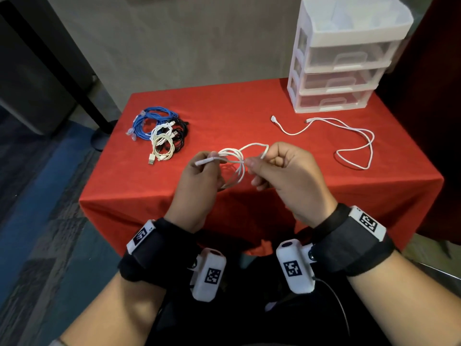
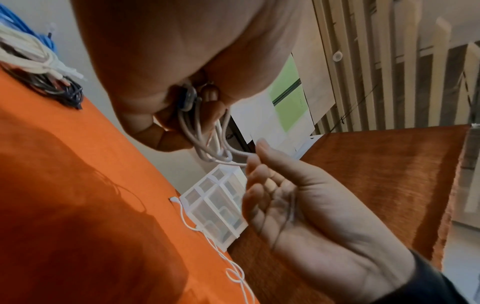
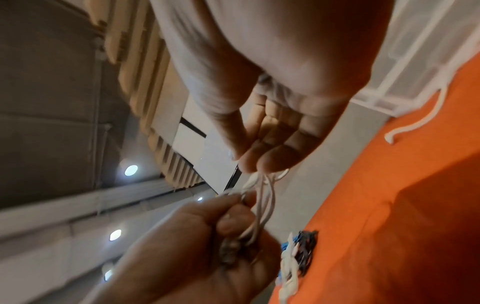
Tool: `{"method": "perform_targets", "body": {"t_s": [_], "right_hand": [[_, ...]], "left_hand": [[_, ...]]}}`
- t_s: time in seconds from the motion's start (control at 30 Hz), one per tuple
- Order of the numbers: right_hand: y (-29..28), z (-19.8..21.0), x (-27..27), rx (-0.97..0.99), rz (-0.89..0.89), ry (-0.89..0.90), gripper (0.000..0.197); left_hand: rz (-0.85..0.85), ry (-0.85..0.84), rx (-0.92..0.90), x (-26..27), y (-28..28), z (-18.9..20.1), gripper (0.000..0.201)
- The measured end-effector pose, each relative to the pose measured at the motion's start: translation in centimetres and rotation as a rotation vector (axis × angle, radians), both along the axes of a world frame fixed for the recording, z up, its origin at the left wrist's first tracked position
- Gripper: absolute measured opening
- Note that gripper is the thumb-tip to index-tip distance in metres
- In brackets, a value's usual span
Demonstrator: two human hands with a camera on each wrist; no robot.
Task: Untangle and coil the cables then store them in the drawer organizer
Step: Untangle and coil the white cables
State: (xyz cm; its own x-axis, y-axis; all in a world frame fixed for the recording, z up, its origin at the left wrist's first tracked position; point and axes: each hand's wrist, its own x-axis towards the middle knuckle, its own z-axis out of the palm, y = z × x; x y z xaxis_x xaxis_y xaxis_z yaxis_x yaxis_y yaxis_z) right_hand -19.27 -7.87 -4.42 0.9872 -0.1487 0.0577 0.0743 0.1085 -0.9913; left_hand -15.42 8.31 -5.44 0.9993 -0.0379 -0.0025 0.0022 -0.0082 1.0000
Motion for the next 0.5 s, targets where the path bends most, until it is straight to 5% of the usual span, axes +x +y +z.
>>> {"method": "perform_targets", "body": {"t_s": [0.3,0.5], "right_hand": [[1.4,-1.5,0.3,0.154,-0.048,0.100,0.019],[1.6,-1.3,0.6,0.095,0.006,0.123,0.022]], "left_hand": [[-0.148,0.032,-0.262,-2.2,-2.0,1.4,0.024],[-0.272,-0.018,-0.111,-2.9,-1.9,1.1,0.028]]}}
